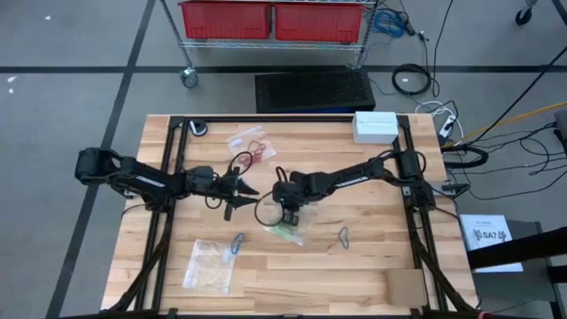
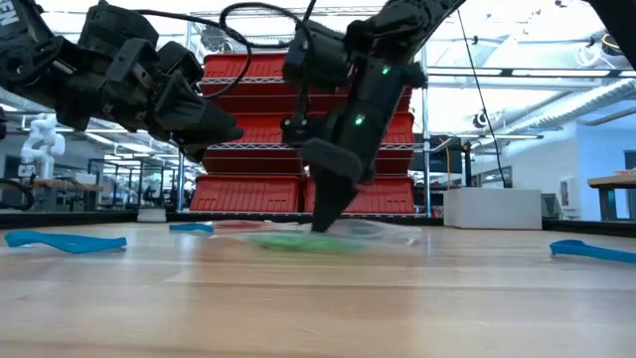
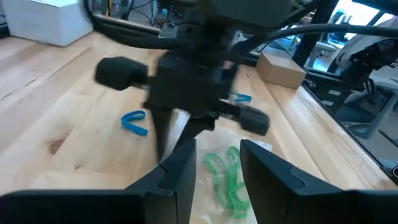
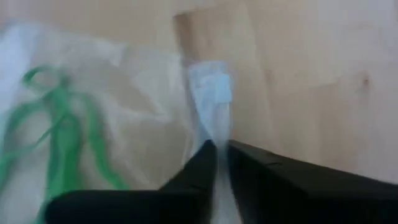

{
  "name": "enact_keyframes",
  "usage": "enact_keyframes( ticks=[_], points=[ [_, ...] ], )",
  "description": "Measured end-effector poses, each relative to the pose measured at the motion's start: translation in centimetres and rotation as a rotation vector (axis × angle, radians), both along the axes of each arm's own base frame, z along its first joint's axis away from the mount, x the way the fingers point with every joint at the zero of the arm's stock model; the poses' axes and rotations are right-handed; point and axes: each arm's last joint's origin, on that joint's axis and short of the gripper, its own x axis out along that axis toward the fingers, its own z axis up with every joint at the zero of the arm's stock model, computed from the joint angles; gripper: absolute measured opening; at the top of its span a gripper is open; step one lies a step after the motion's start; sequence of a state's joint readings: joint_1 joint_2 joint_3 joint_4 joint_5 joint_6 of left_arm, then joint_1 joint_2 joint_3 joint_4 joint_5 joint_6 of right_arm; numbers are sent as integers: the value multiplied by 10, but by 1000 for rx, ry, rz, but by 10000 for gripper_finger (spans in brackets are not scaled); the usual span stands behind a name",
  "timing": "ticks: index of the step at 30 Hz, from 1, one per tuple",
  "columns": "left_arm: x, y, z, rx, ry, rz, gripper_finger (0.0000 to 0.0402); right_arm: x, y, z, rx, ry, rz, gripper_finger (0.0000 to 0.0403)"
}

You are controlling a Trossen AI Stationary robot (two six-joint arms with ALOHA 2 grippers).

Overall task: Sort rubber bands
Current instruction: Close the zip bag

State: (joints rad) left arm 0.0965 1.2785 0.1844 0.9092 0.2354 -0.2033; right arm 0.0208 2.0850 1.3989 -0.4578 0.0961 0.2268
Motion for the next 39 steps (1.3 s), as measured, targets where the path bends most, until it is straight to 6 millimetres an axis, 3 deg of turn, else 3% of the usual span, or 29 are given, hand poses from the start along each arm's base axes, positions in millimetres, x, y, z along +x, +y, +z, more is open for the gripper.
enact_keyframes(
  ticks=[3,6,15,28,39],
  points=[
    [0,0,0,2,-2,4,130,-4,9,12,-58,-12,23,9],
    [0,0,0,2,-3,4,130,-6,18,30,-97,-63,35,9],
    [0,0,0,8,-1,7,130,-18,54,54,-234,-106,60,2],
    [1,-12,0,26,-6,-64,130,-22,69,61,-348,-144,17,1],
    [12,-16,14,-119,-31,-10,130,-10,77,92,-404,-234,27,0]
  ],
)
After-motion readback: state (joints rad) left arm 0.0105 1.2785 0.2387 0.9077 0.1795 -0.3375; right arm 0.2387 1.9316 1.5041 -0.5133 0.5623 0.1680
